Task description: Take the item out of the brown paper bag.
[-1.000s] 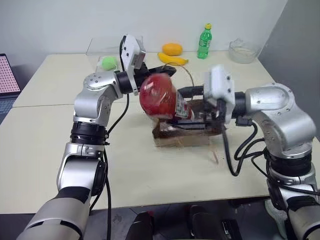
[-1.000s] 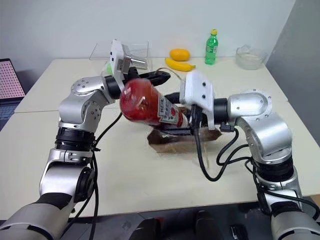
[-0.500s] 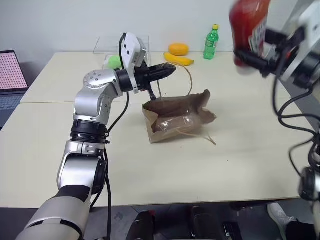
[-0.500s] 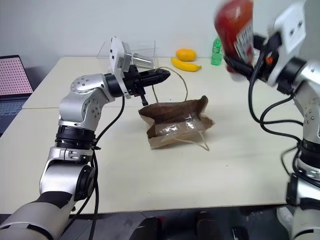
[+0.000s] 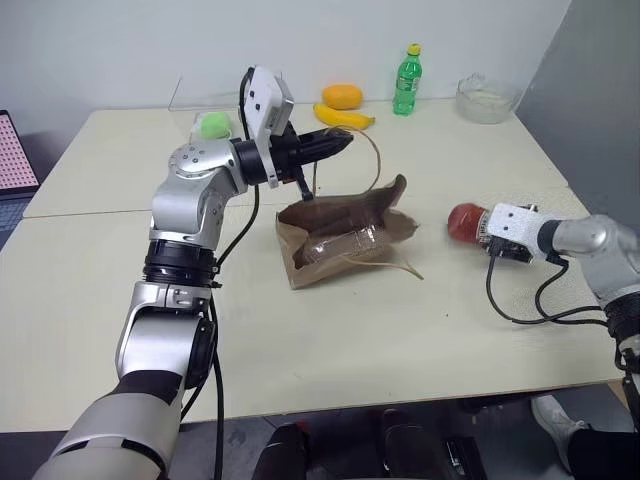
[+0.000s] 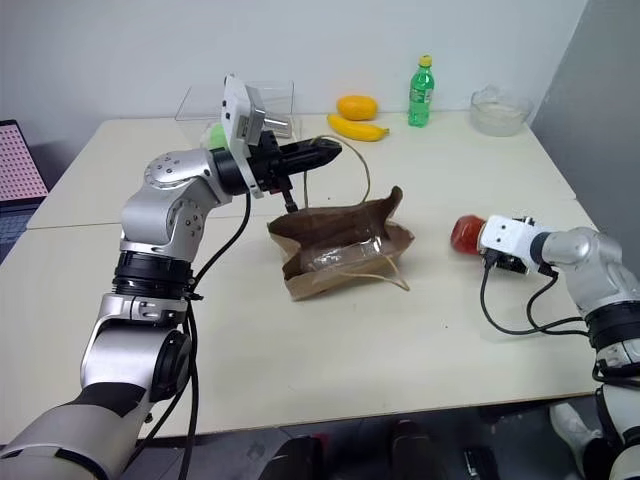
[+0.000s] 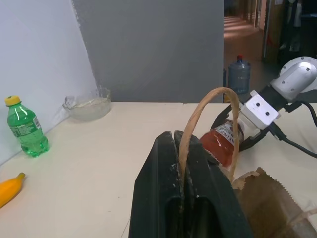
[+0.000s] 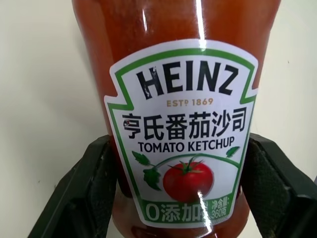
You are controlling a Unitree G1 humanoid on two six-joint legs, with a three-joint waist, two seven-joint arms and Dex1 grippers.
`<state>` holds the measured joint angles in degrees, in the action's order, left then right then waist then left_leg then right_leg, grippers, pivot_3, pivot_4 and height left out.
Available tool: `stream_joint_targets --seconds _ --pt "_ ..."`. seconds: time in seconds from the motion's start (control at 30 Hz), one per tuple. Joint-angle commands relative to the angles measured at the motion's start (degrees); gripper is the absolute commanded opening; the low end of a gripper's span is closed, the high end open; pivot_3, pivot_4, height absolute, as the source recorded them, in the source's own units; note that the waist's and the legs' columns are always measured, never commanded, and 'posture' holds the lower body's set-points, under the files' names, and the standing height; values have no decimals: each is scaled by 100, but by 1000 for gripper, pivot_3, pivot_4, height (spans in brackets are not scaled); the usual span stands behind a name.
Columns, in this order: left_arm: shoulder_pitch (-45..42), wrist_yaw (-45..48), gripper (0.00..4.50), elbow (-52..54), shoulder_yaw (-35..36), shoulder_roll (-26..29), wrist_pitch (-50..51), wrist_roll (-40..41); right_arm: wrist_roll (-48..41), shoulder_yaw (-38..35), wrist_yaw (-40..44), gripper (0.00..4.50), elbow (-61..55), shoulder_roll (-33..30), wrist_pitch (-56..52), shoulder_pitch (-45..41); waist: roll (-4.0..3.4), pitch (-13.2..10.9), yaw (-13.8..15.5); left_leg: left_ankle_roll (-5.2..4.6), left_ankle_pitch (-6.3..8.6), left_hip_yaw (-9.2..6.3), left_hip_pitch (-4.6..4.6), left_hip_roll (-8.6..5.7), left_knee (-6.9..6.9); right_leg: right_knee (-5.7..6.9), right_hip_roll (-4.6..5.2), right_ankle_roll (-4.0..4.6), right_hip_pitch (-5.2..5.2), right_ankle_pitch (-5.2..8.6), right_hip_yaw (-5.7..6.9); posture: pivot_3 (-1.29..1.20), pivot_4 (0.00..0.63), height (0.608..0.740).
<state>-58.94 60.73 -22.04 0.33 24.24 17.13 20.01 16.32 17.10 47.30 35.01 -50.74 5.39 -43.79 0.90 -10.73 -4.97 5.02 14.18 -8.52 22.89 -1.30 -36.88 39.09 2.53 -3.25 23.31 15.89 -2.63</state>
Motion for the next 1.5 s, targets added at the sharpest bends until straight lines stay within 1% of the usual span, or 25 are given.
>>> stream_joint_targets --seconds 0.03,0.07,0.13,0.2,0.3,0.4,0.47,0.53,0.6,0.63,0.67,0.7,0.77,0.8,0.87,0.93,1.03,1.07,1.1,1.2,1.27,1.33,1.37,1.47,1.5 --pt "-4 2 0 295 47 77 -18 37 63 -55 144 3466 67 -8 238 -127 0 0 5 0 0 -1 0 0 0 0 0 0 -1 0 1 0 150 740" --pt "5 1 0 306 47 80 -16 38 53 -77 197 3868 79 -1 246 -118 0 0 5 0 0 -1 0 0 -1 0 0 0 -2 0 1 0 150 740" --pt "23 3 0 323 45 82 -15 39 -39 -163 313 4477 6 -10 185 -55 0 0 6 0 0 -1 0 -1 -1 0 1 0 -2 0 1 0 150 740" --pt "30 11 0 320 37 77 -20 34 -290 -356 585 4477 -288 -111 4 93 0 0 12 0 0 -2 -2 0 -2 0 1 0 -5 0 1 0 150 740" --pt "19 38 0 251 27 79 -54 16 -920 -903 1037 4477 -1176 -323 -583 423 0 0 22 0 0 -4 0 -1 -2 0 0 0 -5 0 3 0 150 740" --pt "-52 62 0 57 -19 77 -174 -78 -2089 -1848 1343 4477 -2975 -430 -1791 1202 0 0 40 -1 0 -7 2 -1 -1 -1 2 0 -5 0 5 0 150 740" --pt "-74 111 0 -33 -26 87 -250 -108 -2655 -2375 1230 4477 -4027 -338 -2417 1693 0 0 64 -1 1 -9 2 -1 -3 -1 2 0 -6 0 7 0 150 740" --pt "-104 232 0 -159 -43 136 -263 -137 -3429 -3062 714 4477 -5474 111 -3175 2365 0 1 73 -4 2 -11 2 0 -3 0 0 0 -9 0 8 0 150 740" --pt "-129 306 0 -273 -47 194 -320 -181 -3856 -3436 189 4477 -6486 537 -3650 2805 2 2 79 -9 5 -19 1 4 -4 2 -3 0 -13 0 13 0 150 740" --pt "-148 330 0 -335 -47 234 -325 -201 -4003 -3501 -130 4477 -6938 801 -3840 2980 1 3 85 -20 11 -17 0 3 -5 7 -5 0 -13 0 11 0 150 740" --pt "-177 352 0 -408 -51 277 -335 -230 -4158 -3436 -629 4477 -7543 1239 -4062 3280 2 3 85 -21 12 -17 -1 2 -8 10 -4 0 -13 0 11 0 150 740" --pt "-235 332 0 -487 -52 328 -310 -277 -4274 -3375 -999 4477 -7980 1550 -4244 3483 4 4 95 -22 12 -16 -1 2 -10 11 -4 -1 -13 0 10 0 150 740" --pt "-344 306 400 -611 -53 424 -271 -355 -4362 -3207 -1570 4500 -8472 2011 -4527 3668 3 4 95 -22 12 -23 -3 3 -9 14 -6 -3 -14 -1 13 0 150 740" --pt "-380 329 583 -642 -58 471 -269 -377 -4375 -3119 -1748 4500 -8568 2151 -4613 3664 3 4 93 -22 12 -21 -3 2 -9 20 -7 -3 -12 -1 11 0 150 740" --pt "-364 405 1153 -487 -3 681 -138 -349 -4307 -2797 -2060 4500 -8639 2387 -4684 3568 4 5 92 -22 11 -15 -4 0 -12 20 -5 -4 -12 -2 6 0 150 740" --pt "-270 385 1751 -251 87 849 13 -277 -4288 -2602 -2221 4500 -8624 2496 -4694 3489 4 5 83 -22 11 -15 -9 2 -10 21 -7 -4 -13 -1 6 0 150 740" --pt "104 191 2644 510 348 1084 530 -3 -4216 -2381 -2290 4500 -8522 2513 -4578 3465 4 4 70 -22 11 -23 -8 8 -6 20 -14 -3 -10 -1 12 0 150 740" --pt "356 98 3015 942 483 1216 846 141 -4210 -2326 -2289 4500 -8484 2510 -4536 3451 4 5 69 -22 12 -21 -8 9 -3 17 -14 -3 -10 0 10 0 150 740" --pt "619 4 3266 1321 613 1323 1096 251 -4192 -2273 -2289 4500 -8449 2506 -4482 3444 3 5 53 -22 12 -21 -7 9 -3 15 -14 -2 -10 0 10 0 150 740" --pt "1551 -534 3266 2423 1112 1512 1806 573 -4141 -2169 -2309 4500 -8328 2546 -4279 3461 2 6 25 -22 12 -18 -9 12 -2 16 -13 -2 -10 0 6 0 150 740" --pt "2224 -1177 3266 3137 1479 1360 2087 678 -3985 -2108 -2350 4500 -8217 2561 -4039 3531 1 6 32 -23 12 -16 -12 14 -2 17 -14 -2 -11 -1 4 0 150 740" --pt "2890 -1723 3266 3740 1658 1150 2037 590 -3813 -2044 -2402 4500 -8110 2599 -3796 3621 2 7 70 -23 12 -18 -12 14 -4 16 -13 -2 -13 -1 5 0 150 740" --pt "3338 -2060 3266 4059 1755 908 1899 510 -3581 -1974 -2473 4500 -8025 2635 -3508 3714 4 8 96 -23 12 -18 -12 14 -5 16 -13 -2 -14 -1 4 0 150 740" --pt "4470 -3005 3266 4660 1646 345 1194 -223 -3184 -1827 -2621 4500 -7792 2845 -2874 4089 5 17 193 -22 12 -14 -15 13 -2 4 -11 -2 -19 -1 1 0 150 740" --pt "4741 -3203 3266 4789 1552 235 1051 -420 -3108 -1777 -2636 4500 -7720 2916 -2704 4243 6 16 213 -22 12 -15 -13 13 -2 1 -10 -2 -19 -2 2 0 150 740"
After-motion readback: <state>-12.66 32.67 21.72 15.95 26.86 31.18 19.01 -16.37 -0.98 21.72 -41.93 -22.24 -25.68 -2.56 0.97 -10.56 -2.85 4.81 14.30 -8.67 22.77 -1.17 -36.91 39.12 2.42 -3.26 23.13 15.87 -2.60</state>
